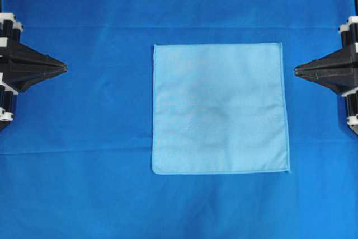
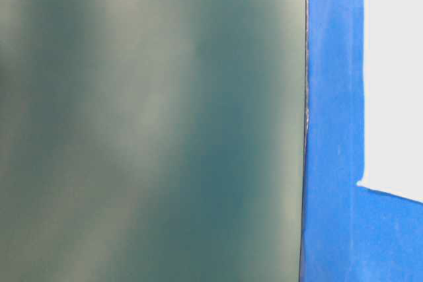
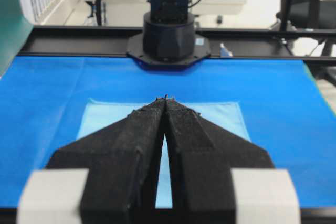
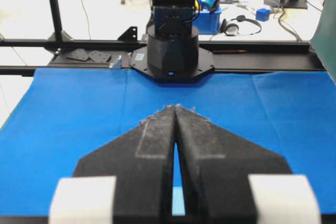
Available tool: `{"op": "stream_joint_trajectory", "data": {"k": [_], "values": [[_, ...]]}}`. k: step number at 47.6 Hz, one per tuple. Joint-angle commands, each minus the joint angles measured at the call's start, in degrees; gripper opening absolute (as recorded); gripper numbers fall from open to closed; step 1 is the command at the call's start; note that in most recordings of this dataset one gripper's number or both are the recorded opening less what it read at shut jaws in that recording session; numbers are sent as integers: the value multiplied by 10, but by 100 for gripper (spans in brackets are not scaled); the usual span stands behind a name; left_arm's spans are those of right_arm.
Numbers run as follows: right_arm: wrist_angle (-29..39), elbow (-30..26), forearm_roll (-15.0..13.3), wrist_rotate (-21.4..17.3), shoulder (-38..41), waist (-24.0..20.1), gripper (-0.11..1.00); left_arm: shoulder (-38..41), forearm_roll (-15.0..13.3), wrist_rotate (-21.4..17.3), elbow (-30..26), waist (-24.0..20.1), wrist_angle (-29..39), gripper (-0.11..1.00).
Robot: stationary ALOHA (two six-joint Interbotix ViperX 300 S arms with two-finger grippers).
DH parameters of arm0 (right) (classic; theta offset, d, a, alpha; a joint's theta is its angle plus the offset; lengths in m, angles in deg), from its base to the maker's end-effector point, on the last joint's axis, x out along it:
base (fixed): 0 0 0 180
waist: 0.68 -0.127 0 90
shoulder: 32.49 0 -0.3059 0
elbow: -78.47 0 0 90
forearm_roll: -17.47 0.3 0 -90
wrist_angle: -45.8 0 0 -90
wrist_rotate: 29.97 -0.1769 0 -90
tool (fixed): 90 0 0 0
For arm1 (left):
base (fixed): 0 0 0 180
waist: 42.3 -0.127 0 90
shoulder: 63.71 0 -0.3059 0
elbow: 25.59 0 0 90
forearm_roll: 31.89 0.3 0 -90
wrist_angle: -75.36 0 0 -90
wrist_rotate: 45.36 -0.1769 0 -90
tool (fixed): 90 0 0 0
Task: Fold the light blue towel.
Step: 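Move both grippers to the towel's top corners and grasp them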
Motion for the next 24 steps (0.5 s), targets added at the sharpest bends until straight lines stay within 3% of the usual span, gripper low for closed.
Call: {"op": "stream_joint_trajectory", "data": {"k": [1, 16, 24], "values": [[-1, -13, 4, -2, 5, 4, 0, 24, -12, -3, -18, 0, 0, 0], [153, -48, 27, -12, 42, 99, 0, 120, -12, 0, -35, -58, -10, 0], [186, -45, 28, -23, 83, 156, 0, 187, -13, 5, -52, -79, -12, 0]]}}
